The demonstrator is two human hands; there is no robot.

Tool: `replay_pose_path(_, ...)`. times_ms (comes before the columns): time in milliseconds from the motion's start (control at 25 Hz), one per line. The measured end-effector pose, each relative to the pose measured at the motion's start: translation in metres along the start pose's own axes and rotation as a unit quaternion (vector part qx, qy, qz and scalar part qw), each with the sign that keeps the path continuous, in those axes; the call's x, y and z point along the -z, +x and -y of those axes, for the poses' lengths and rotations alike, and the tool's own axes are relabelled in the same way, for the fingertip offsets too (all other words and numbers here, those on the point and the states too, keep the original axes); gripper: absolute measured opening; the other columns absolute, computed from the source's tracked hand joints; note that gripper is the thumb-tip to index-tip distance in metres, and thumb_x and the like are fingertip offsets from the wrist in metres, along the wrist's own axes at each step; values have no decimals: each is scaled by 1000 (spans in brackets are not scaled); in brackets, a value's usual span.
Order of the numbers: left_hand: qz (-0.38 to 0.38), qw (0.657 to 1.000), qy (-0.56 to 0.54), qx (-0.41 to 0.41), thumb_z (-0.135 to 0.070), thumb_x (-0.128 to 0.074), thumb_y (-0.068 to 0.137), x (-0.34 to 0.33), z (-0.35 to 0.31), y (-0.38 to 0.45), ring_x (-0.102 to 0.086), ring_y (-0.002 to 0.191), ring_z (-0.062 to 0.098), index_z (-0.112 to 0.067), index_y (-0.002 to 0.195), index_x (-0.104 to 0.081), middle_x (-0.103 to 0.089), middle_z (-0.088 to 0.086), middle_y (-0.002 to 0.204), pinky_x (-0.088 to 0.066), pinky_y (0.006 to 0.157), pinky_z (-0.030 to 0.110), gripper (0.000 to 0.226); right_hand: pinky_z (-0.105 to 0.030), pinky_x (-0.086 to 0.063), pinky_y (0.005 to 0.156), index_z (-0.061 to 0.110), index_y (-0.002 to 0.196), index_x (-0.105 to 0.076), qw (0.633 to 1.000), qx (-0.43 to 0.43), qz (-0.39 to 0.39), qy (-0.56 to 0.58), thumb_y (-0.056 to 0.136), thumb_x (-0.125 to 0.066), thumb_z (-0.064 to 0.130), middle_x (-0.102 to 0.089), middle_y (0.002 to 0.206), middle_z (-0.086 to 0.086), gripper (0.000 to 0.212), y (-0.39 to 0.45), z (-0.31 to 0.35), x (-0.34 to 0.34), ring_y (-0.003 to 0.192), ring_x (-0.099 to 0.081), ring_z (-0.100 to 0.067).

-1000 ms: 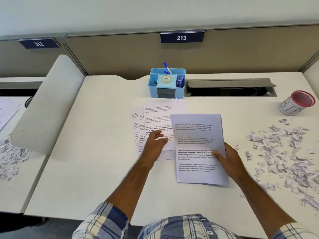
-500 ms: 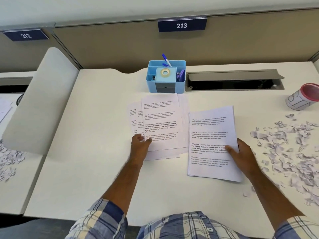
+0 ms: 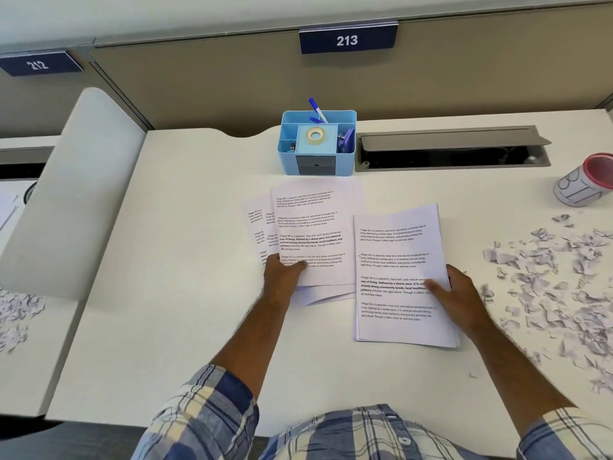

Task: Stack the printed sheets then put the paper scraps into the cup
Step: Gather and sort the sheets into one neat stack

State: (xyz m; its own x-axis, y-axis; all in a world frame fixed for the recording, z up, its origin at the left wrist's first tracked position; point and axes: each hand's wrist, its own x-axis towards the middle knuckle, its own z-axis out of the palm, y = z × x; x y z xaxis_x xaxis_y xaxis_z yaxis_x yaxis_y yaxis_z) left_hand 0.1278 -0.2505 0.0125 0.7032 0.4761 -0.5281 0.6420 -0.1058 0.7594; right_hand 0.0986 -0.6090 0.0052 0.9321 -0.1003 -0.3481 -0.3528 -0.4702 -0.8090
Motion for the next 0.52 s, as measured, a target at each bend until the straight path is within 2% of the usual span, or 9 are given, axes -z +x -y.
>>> replay_pose_path(120,12,999,-29,14,-10,-85,82,-10,-8,-3,-69,94,18,-11,114,-75,-77,2,110,-50,84,27,34,-22,-48,76,12,126,-65,1000,0,4,-1,97,-67,15,-71,116,-1,29,1,-2,0,99,-68,-15)
replay_pose_path(280,44,986,-131,91,-18,-89,81,-16,-17,-5,-67,90,12,-13,111,-76,-77,-4,102,-52,88,33,33,-27,-50,78,12,125,-65,1000,-4,6,-1,97,-67,16,-72,116,-2,28,2,-4,0,100,-69,-16)
replay_pose_path(400,94,974,-165,122,-26,-93,77,-9,-18,3,-72,103,18,-16,112,-78,-81,-4,106,-56,101,46,39,-29,-50,80,12,125,-65,1000,-7,7,0,97,-67,16,-72,117,-2,28,3,-5,0,101,-69,-18)
replay_pose_path(520,100,978,-163,88,-19,-90,81,-7,-16,5,-73,109,19,-15,117,-78,-80,-2,111,-57,96,38,38,-32,-51,83,13,125,-65,1000,-13,7,-2,97,-67,16,-72,116,-1,28,3,-5,0,101,-69,-19)
